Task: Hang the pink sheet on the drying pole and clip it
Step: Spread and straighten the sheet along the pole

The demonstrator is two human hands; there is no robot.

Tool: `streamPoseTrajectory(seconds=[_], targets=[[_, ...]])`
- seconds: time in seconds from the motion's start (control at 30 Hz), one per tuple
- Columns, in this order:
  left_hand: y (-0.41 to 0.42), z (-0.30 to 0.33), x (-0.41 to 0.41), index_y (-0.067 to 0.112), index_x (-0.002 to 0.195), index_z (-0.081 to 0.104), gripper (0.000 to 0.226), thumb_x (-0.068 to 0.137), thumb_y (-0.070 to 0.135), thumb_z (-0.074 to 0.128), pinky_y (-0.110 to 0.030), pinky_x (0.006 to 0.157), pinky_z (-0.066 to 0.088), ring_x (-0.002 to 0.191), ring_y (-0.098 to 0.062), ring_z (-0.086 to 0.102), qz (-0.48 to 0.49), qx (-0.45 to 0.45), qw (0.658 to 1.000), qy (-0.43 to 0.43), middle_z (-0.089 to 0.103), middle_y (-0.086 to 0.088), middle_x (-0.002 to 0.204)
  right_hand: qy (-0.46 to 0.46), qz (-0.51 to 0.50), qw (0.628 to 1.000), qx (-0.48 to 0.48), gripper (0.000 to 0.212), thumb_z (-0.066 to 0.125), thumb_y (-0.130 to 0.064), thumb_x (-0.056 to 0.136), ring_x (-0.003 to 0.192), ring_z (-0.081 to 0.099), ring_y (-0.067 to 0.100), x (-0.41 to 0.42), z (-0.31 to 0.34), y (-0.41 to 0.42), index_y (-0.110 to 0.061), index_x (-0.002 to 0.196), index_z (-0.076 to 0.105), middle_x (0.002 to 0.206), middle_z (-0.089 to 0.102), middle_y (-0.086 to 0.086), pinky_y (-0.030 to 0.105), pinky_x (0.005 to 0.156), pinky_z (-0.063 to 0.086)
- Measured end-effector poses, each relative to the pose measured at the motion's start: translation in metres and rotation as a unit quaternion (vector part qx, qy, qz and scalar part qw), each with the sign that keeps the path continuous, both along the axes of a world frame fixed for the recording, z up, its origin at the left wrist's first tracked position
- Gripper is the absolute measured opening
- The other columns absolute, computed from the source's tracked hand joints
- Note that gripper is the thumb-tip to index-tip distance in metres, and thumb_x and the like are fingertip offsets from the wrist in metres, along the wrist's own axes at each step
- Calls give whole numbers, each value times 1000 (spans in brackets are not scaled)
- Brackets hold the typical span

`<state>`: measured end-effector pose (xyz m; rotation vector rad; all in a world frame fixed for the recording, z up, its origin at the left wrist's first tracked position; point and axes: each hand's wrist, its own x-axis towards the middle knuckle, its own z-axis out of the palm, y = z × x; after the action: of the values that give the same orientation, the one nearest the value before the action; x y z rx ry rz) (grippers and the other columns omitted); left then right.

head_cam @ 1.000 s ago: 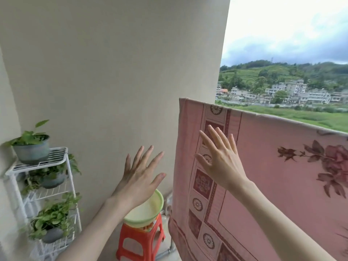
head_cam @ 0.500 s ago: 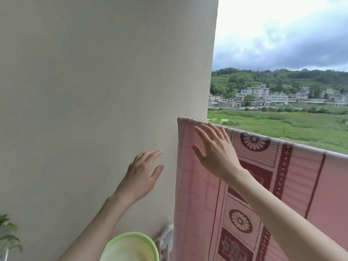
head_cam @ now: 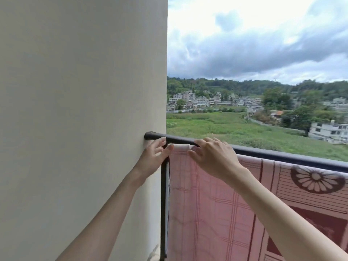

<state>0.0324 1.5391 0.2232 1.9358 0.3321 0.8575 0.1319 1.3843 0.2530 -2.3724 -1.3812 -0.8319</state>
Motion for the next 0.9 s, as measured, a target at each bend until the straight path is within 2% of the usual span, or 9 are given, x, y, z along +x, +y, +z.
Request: streamPoseTrajectory(seconds=[0.07, 0.17, 0.27, 0.47, 0.57, 0.6, 0.7, 0.8, 0.9], targets=[[10, -2, 15, 19, 120, 57, 43, 83, 41, 58, -31, 100, 43, 110, -7, 55, -51, -36, 998, -7, 59, 7, 119, -25, -30, 999, -22, 42, 32, -52, 94, 96, 59, 20, 0, -3, 3, -22, 113, 54, 106, 63, -1, 31, 67, 31], [17, -5, 30, 19, 84, 65, 6, 86, 24, 61, -30, 87, 52, 89, -14, 63, -72, -66, 993, -62, 68, 1, 86, -11, -36, 999, -17, 41, 33, -55, 93, 89, 62, 20, 1, -2, 3, -28, 116, 53, 99, 67, -2, 31, 63, 34], [31, 2, 35, 17, 77, 63, 12, 87, 12, 60, -17, 71, 53, 74, -14, 61, -33, -27, 992, -118, 65, 1, 75, 21, -28, 999, -10, 41, 39, -55, 91, 83, 63, 21, 0, 5, 7, -25, 112, 57, 92, 67, 0, 30, 62, 39], [45, 0, 33, 19, 76, 62, 14, 86, 11, 60, -18, 73, 54, 73, -11, 62, -46, -9, 987, -151, 65, 3, 74, -5, -36, 999, 4, 40, 44, -48, 93, 87, 61, 19, -6, 2, 22, -17, 114, 57, 104, 65, -1, 31, 69, 43], [43, -13, 33, 24, 84, 62, 2, 82, 23, 61, -25, 76, 54, 80, -12, 65, -100, -43, 985, -132, 68, 5, 81, -76, -59, 994, 42, 42, 49, -41, 88, 86, 65, 25, -6, -23, 29, -12, 117, 58, 99, 69, 4, 38, 78, 48], [42, -16, 32, 25, 86, 62, 9, 78, 29, 63, -25, 76, 55, 82, -12, 66, -115, -46, 986, -116, 69, 6, 83, -86, -66, 993, 51, 45, 48, -41, 86, 87, 66, 25, -6, -28, 29, -11, 119, 58, 100, 70, 4, 39, 82, 49], [41, -20, 28, 25, 84, 64, 6, 79, 23, 67, -25, 77, 55, 83, -16, 67, -82, -54, 989, -107, 70, 3, 83, -77, -52, 995, 41, 53, 39, -42, 86, 113, 59, 24, -8, -37, 27, -14, 129, 52, 125, 61, 6, 47, 104, 35], [33, -23, 12, 24, 89, 62, 7, 87, 17, 61, -24, 78, 53, 81, -14, 64, 29, 19, 992, -122, 67, 4, 86, -78, -38, 996, 36, 55, 36, -44, 88, 131, 43, 26, -14, -46, 9, -18, 137, 44, 139, 50, 9, 53, 113, 16], [4, -30, -15, 22, 106, 59, 15, 91, 23, 55, -12, 78, 44, 84, -3, 57, 102, 166, 970, -148, 59, 9, 98, -58, -41, 996, 60, 57, 36, -47, 90, 140, 28, 24, -20, -59, -29, -23, 142, 35, 148, 37, 7, 56, 114, 10]])
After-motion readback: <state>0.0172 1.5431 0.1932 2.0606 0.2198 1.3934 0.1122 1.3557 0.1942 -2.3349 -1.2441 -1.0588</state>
